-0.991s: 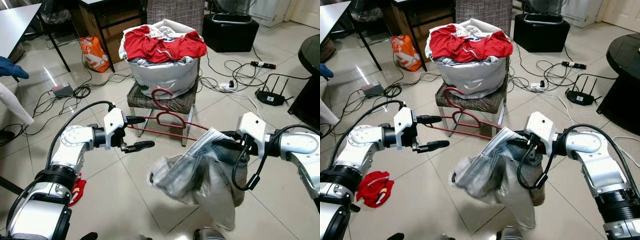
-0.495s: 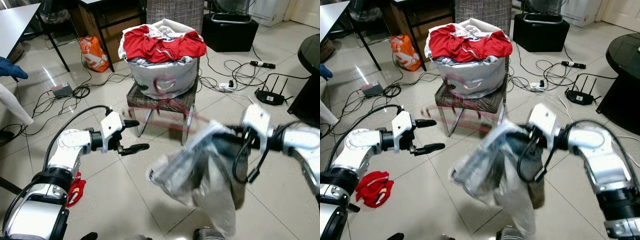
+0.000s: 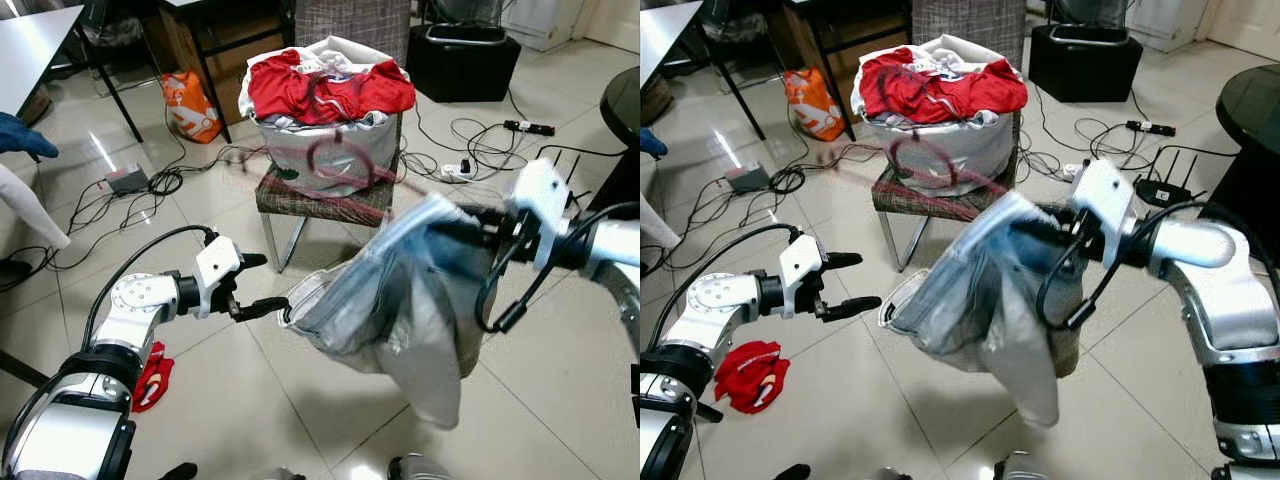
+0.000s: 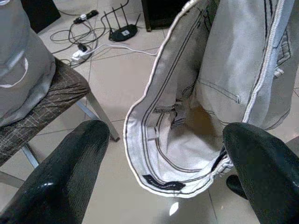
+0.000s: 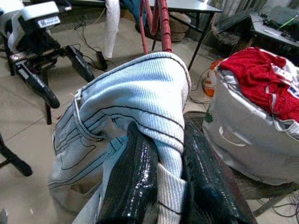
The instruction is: Hang hanger
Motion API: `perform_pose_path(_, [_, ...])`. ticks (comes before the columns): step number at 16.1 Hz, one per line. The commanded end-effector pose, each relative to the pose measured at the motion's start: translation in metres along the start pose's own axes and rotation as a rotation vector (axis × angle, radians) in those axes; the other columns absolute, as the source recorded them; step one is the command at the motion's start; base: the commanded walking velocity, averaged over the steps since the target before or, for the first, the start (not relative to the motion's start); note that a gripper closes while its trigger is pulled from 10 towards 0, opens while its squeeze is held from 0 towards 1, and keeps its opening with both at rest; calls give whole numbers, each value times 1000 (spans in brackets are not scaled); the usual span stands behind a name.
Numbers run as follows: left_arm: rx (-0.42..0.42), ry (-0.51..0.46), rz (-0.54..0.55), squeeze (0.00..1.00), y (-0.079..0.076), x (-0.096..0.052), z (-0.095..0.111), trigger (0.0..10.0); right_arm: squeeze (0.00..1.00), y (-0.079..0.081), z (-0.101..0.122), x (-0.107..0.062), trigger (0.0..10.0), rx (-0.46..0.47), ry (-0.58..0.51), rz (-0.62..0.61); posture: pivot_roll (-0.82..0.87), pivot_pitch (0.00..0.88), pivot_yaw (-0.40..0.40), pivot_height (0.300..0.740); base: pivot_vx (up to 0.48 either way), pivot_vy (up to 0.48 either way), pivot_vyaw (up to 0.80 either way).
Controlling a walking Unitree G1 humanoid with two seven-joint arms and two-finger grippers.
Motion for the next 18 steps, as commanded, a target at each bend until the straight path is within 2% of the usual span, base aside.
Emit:
perform_pose_path(1, [7,19,10,0,2,-1,-2,10000,0,-4,17,0,10000,-30,-64,-17,-231,0,146,740,0,0,0])
perform_pose_path(3, [9,-3,63,0,7,0,2,10000,0,3,12,2,10000,-7,-50,7,-230,0,145,740,0,0,0])
perform_pose_path(5, [34,-19,124,0,17,-3,10,10000,0,13,-12,-1,10000,9,46,42,-229,0,140,740,0,0,0])
perform_pose_path(6, [43,-21,134,0,19,-5,12,10000,0,19,-29,-3,10000,20,107,49,-228,0,139,740,0,0,0])
perform_pose_path(10, [54,-14,135,0,18,-6,10,10000,0,25,-46,-4,10000,68,141,32,-226,0,140,740,0,0,0])
perform_pose_path(11, [59,-9,142,0,20,-7,9,10000,0,26,-56,-8,10000,79,174,24,-224,0,143,740,0,0,0])
perform_pose_path(14, [70,-19,138,0,20,-8,12,10000,0,31,-61,-8,10000,100,176,39,-223,0,146,740,0,0,0])
perform_pose_path(18, [116,-112,95,0,16,3,35,10000,0,43,-63,-5,10000,117,176,105,-219,0,145,740,0,0,0])
Point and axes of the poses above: a point about 5 cm out from each wrist's last joint towards the gripper, its own x axis pointing out of the wrist towards the gripper, its own z axis along the axis of the wrist's last joint, y = z × x, the point moved 3 cm from there along x, pointing out of the wrist towards the gripper, and after that the axes turned 11 degrees about -x, right-handed, at the moved point
